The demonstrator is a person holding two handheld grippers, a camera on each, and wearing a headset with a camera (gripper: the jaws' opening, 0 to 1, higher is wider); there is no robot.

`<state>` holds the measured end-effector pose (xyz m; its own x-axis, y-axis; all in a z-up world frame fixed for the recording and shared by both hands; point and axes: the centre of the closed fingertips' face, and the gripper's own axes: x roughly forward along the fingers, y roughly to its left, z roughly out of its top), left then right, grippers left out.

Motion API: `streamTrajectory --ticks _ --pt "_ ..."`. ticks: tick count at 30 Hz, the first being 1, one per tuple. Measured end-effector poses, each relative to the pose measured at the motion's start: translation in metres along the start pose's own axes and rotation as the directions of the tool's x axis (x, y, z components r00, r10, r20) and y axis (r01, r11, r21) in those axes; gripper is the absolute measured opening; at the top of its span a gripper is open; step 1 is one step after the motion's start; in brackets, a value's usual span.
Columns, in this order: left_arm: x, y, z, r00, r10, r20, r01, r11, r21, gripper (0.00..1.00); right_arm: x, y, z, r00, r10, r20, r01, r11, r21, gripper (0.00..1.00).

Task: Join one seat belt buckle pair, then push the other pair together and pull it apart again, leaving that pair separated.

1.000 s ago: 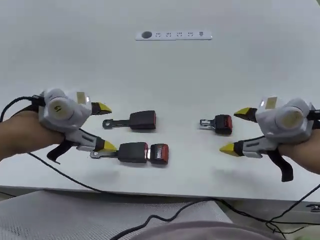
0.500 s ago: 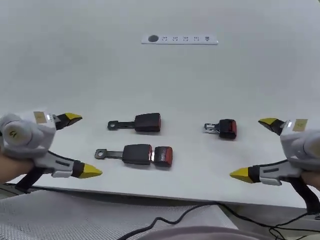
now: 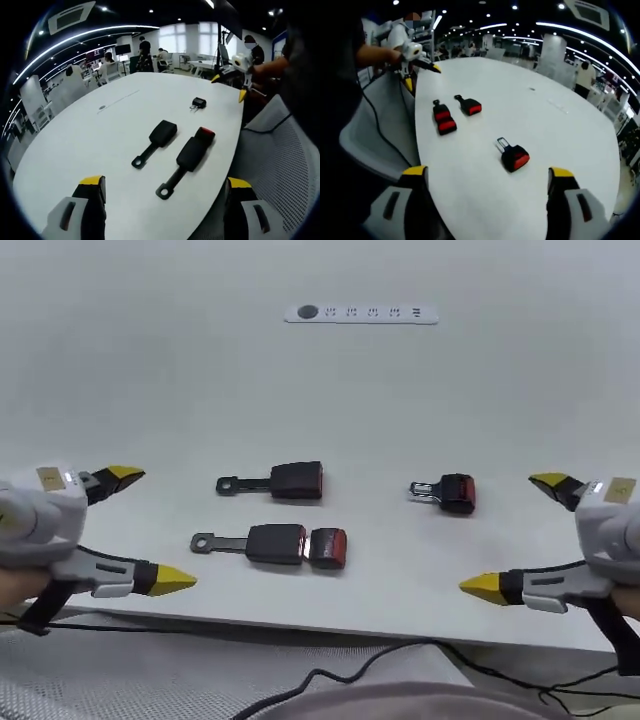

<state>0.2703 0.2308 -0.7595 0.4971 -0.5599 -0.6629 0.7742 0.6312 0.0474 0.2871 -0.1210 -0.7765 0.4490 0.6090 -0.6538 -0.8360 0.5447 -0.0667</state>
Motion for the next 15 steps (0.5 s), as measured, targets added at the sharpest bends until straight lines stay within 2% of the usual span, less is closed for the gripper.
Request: streamTrajectory --ticks 3,8,15 --pt "0.0 0.0013 -0.0018 1.0 0.009 0.002 -0.009 1.0 -0.007 1.0 0.0007 -0.0001 -0.0026 0.9999 0.002 -0.014 -0.002 1.0 0.006 1.0" --pt "-0.0005 0.0009 -0.005 0.9999 0.012 0.008 -0.012 1.0 -0.02 1.0 0.0007 0.0001 -0.0004 1.0 -0.003 -0.006 0.003 1.0 0.024 1.0" --pt "-0.0019 -0.0004 -0.0048 0.9995 0.028 0.012 -0.027 0.999 -0.037 1.0 0.0031 0.0048 -0.0038 0.9998 0.006 -0.02 -0.006 1.0 0.005 1.0"
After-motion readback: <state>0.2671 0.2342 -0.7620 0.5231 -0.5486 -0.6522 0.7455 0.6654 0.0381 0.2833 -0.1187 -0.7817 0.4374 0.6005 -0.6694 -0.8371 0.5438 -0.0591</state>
